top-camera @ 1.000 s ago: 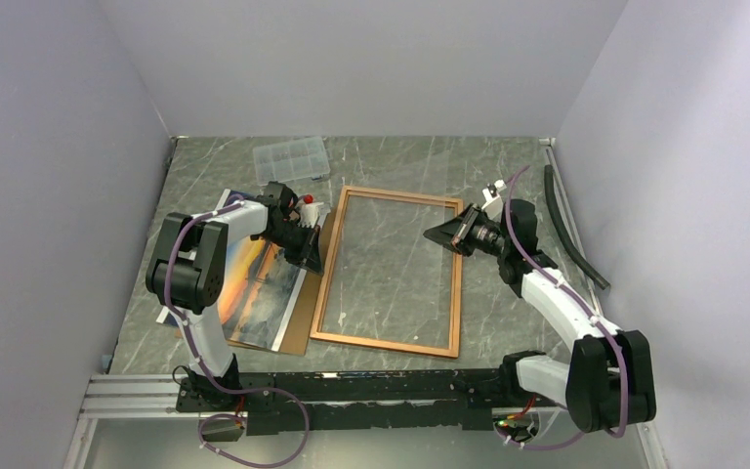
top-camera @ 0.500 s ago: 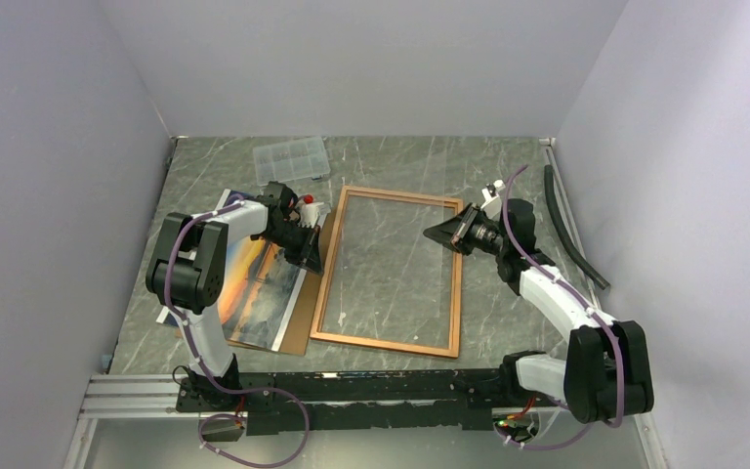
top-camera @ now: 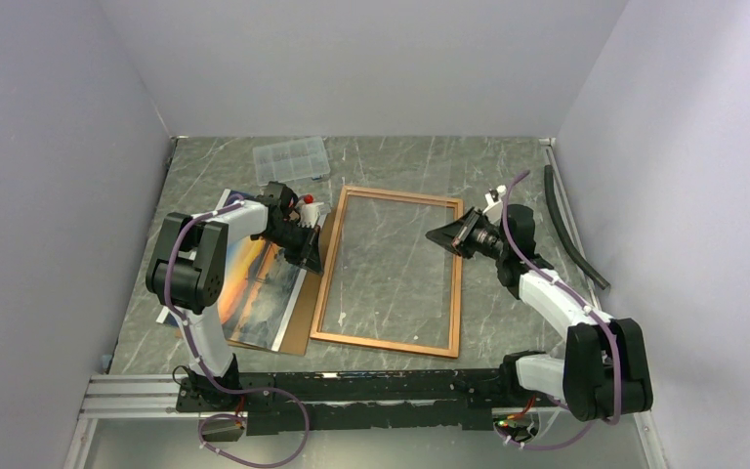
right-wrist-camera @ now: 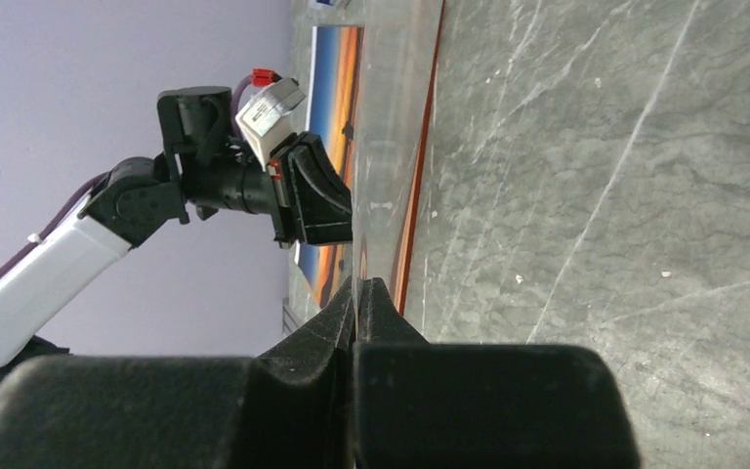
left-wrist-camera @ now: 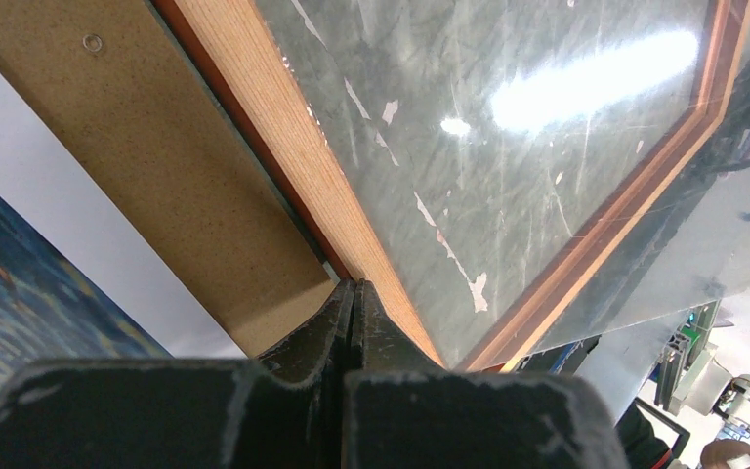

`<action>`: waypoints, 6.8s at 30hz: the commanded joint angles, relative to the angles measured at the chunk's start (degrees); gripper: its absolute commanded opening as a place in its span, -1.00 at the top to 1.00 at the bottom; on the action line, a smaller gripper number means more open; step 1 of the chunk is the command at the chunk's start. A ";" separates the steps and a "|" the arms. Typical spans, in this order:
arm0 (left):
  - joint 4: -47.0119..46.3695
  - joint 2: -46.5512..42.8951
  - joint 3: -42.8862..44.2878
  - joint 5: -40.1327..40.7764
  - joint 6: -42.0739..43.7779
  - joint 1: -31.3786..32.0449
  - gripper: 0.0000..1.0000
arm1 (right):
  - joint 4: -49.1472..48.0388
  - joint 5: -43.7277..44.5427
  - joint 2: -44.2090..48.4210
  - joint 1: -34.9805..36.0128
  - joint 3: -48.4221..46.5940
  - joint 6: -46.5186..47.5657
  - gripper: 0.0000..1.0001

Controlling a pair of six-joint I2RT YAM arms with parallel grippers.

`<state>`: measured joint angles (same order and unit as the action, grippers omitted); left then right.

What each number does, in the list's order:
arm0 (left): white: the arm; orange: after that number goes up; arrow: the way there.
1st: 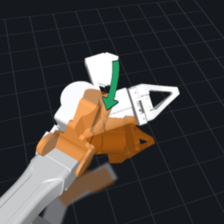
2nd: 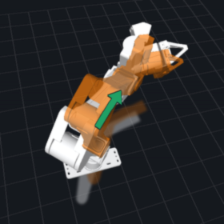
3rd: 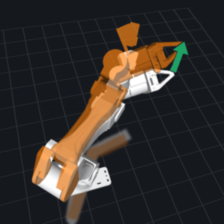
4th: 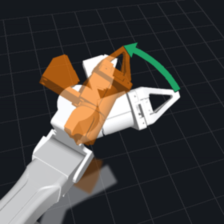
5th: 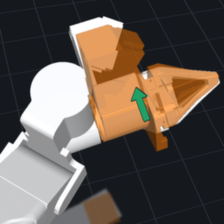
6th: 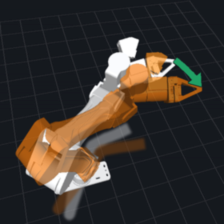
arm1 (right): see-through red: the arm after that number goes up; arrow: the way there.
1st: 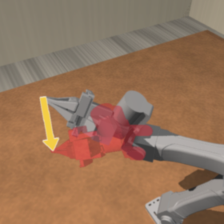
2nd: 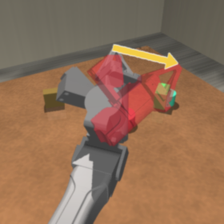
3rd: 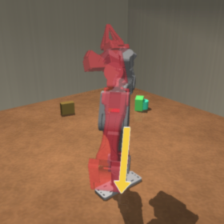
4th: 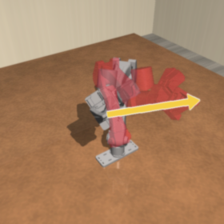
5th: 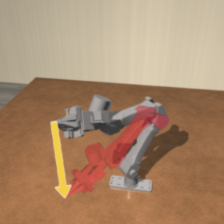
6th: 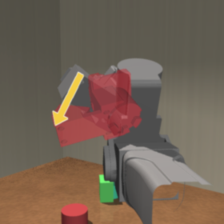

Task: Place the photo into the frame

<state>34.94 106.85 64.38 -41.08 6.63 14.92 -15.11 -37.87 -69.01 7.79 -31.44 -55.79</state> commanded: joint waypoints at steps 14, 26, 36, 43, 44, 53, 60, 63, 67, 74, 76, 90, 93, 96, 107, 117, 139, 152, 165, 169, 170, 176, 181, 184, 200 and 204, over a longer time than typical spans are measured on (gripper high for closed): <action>0.53 1.19 -0.07 2.46 1.98 0.46 0.95 | -7.47 1.91 0.05 0.57 7.38 -3.46 1.00; 1.46 1.61 0.85 2.72 2.39 0.47 0.95 | -11.60 3.20 -1.72 0.58 11.05 -5.00 1.00; 1.33 2.16 1.16 2.34 2.16 0.52 0.95 | -9.17 6.70 -1.04 0.60 12.99 -4.03 1.00; 1.82 2.22 1.59 2.41 2.59 0.55 0.95 | -10.37 7.31 -2.47 0.57 14.34 -4.72 1.00; 1.76 2.22 1.54 2.44 2.52 0.57 0.95 | -10.00 7.52 -2.79 0.58 14.22 -4.79 1.00; 1.76 2.31 1.67 2.15 2.59 0.56 0.95 | -4.60 9.01 -3.77 0.56 11.65 -3.35 1.00; 1.48 2.49 1.70 1.82 2.42 0.65 0.95 | 2.63 11.73 -3.60 0.70 8.37 -1.33 1.00; 1.55 2.49 1.58 1.92 2.51 0.64 0.95 | 6.67 13.77 -2.33 0.78 6.88 0.31 1.00; 1.64 2.53 1.70 1.97 2.66 0.64 0.95 | 7.35 14.11 -1.83 1.31 6.52 0.66 1.00; 1.85 2.28 1.97 2.17 2.79 0.64 0.95 | 13.83 17.71 -2.96 3.76 2.47 4.01 0.92; 1.84 2.02 1.78 2.51 2.93 0.63 0.95 | 16.70 19.41 -2.85 4.29 0.93 5.53 0.84; 0.98 2.00 0.76 3.03 2.86 0.64 0.95 | 20.36 14.95 0.68 4.77 -0.98 3.95 1.00; 0.71 2.05 0.63 3.02 3.03 0.64 0.95 | 21.24 14.44 0.80 5.19 -1.53 3.59 1.00; 0.65 2.22 0.65 2.77 3.03 0.64 0.95 | 20.86 13.83 0.68 5.59 -1.50 2.96 1.00; 0.56 2.40 0.87 2.67 3.12 0.64 0.95 | 20.52 12.77 -4.20 7.72 -5.08 2.99 1.00; 0.41 2.26 0.49 2.93 3.47 0.64 0.95 | 27.19 16.51 -2.68 7.95 -6.12 3.95 1.00; 0.97 1.52 0.82 2.41 3.58 0.64 0.95 | 32.95 24.02 -7.79 8.94 -9.81 13.37 0.95; 1.18 0.87 0.80 2.67 3.79 0.64 0.95 | 44.16 32.16 -12.20 13.98 -18.03 20.42 -0.21; 1.19 0.16 0.06 2.99 4.43 0.55 0.95 | 47.81 36.01 -12.44 14.09 -20.01 24.42 -0.76; 1.44 0.31 0.30 2.92 4.43 0.51 0.95 | 48.23 35.80 -12.31 14.04 -20.06 24.41 -0.75; 1.50 0.35 0.31 2.90 4.35 0.55 0.95 | 48.62 36.03 -12.09 14.05 -20.34 24.37 -0.74; 2.33 0.06 0.86 2.57 4.40 0.47 0.95 | 49.47 36.71 -9.64 12.65 -21.78 24.58 -0.69; 3.11 -0.03 1.83 1.77 4.05 0.21 0.95 | 46.40 35.51 -11.10 11.08 -25.53 23.65 -0.60; 3.08 -0.06 2.14 1.79 3.85 0.11 0.95 | 41.41 33.28 -13.23 9.02 -27.26 22.76 -0.53; 3.33 0.42 3.38 1.75 3.74 -0.41 0.95 | 22.95 26.92 -39.87 10.40 -48.75 15.88 0.38; 3.23 0.77 3.41 1.78 3.65 -0.42 0.95 | 21.15 26.92 -46.19 11.59 -54.65 14.46 0.39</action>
<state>38.20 107.48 66.24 -40.14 8.97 14.79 11.86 -9.91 -111.50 18.31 -80.01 -39.11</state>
